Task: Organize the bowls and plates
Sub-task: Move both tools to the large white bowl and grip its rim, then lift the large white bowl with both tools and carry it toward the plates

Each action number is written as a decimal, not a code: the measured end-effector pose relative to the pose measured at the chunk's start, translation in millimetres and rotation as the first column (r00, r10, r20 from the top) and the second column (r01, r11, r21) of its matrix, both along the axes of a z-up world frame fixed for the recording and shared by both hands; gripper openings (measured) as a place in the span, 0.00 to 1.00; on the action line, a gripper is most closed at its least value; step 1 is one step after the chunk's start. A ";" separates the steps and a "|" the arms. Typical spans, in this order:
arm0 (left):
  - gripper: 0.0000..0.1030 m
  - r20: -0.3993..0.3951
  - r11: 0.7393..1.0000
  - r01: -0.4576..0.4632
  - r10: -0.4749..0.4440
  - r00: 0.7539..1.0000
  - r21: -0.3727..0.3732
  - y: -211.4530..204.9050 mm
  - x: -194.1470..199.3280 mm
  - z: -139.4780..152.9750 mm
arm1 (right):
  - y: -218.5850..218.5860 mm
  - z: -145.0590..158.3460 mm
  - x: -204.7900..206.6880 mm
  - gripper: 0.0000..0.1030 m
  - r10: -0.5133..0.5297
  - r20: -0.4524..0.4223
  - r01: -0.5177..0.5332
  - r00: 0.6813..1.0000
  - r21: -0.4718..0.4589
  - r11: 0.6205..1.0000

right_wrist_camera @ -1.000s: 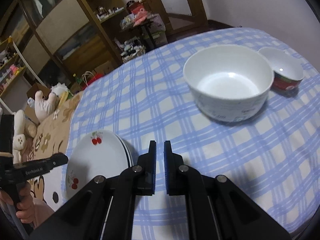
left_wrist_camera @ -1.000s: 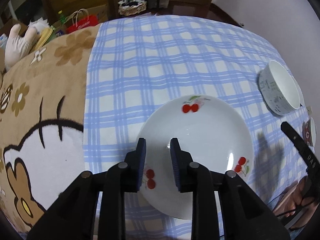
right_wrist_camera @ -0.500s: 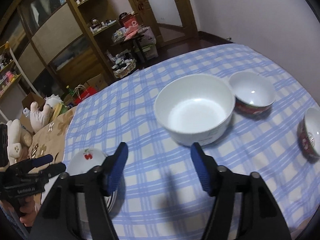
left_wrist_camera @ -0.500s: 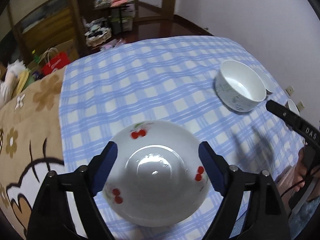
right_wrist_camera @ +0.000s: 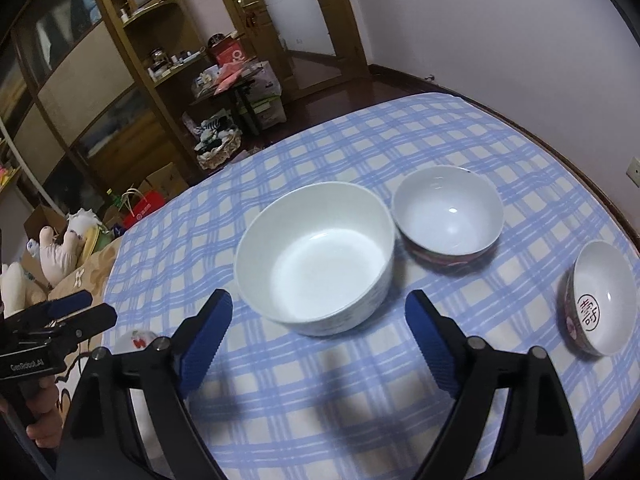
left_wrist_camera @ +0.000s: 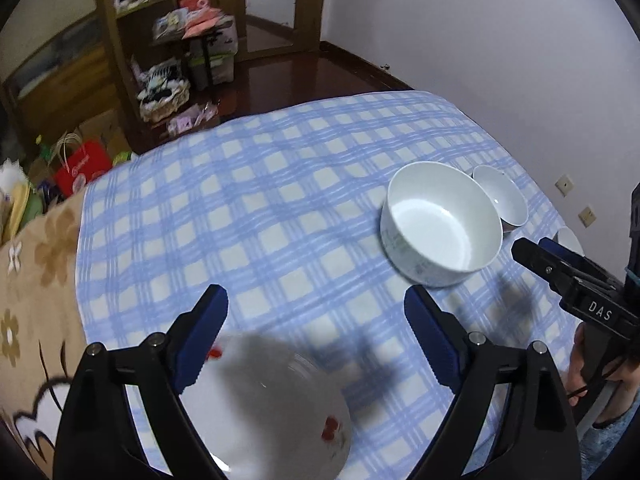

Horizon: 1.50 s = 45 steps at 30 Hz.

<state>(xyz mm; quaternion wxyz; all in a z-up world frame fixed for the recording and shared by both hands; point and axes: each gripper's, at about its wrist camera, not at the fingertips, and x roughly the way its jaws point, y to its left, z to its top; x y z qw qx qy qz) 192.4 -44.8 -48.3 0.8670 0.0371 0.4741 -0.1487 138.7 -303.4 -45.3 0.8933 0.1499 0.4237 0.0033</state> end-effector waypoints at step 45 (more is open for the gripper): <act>0.24 -0.210 0.995 0.098 -0.100 0.972 -0.021 -105.6 100.9 -103.3 | -35.1 -70.0 63.8 0.30 -0.042 -0.198 0.056 0.979 0.066 0.996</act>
